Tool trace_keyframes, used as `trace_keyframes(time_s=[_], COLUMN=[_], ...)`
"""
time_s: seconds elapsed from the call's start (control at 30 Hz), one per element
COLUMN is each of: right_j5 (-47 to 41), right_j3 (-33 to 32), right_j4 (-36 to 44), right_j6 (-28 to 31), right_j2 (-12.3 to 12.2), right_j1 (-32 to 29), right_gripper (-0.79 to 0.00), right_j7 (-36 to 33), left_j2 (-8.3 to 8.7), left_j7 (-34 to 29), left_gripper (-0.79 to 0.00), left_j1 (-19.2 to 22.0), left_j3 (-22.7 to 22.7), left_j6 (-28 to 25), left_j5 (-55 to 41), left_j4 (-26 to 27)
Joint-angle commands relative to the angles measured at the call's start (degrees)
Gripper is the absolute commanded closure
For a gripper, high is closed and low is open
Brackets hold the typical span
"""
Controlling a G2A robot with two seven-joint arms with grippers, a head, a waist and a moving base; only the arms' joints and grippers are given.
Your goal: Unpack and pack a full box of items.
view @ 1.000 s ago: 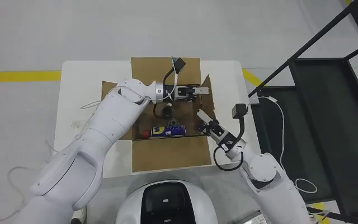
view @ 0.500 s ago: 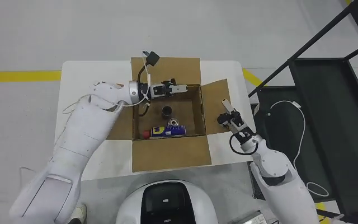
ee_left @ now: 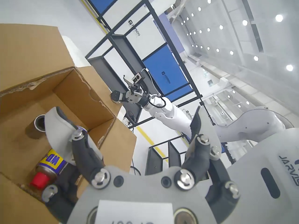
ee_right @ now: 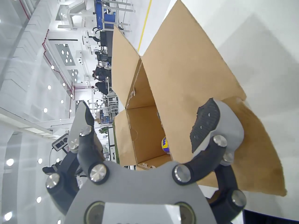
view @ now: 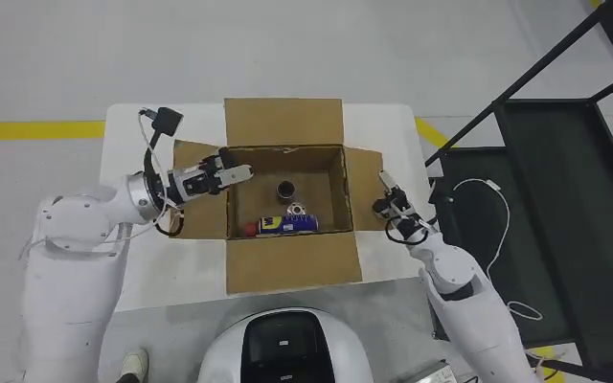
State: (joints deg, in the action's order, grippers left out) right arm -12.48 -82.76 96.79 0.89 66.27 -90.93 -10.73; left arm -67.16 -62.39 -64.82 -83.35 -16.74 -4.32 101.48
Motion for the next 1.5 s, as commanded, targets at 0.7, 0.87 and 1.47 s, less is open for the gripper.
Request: trace_keyframes(time_s=[0.7,0.87,1.47], right_j5=[9.64,14.64,42.01], right_j3=[5.05,5.67,24.28], right_j4=[2.92,9.10,5.45], right_j6=[-3.64,-3.12,-14.30], right_j2=[1.04,0.81,2.15], right_j1=[5.01,5.10,22.21], right_gripper=[-0.785,-0.785,-0.785], right_j7=[2.86,-0.27,-20.45], left_j2=[2.81,3.14,4.88], left_j7=[5.54,6.49,-1.16], left_gripper=[-0.785,-0.785,-0.785], left_j1=[-18.36,-19.64,-16.19], left_j3=[-17.70,-20.08,-24.32], left_j6=[-8.22,-11.02,-12.08], left_j5=[-7.38,-10.31,-19.68], left_j4=[-3.98,-5.49,-14.28])
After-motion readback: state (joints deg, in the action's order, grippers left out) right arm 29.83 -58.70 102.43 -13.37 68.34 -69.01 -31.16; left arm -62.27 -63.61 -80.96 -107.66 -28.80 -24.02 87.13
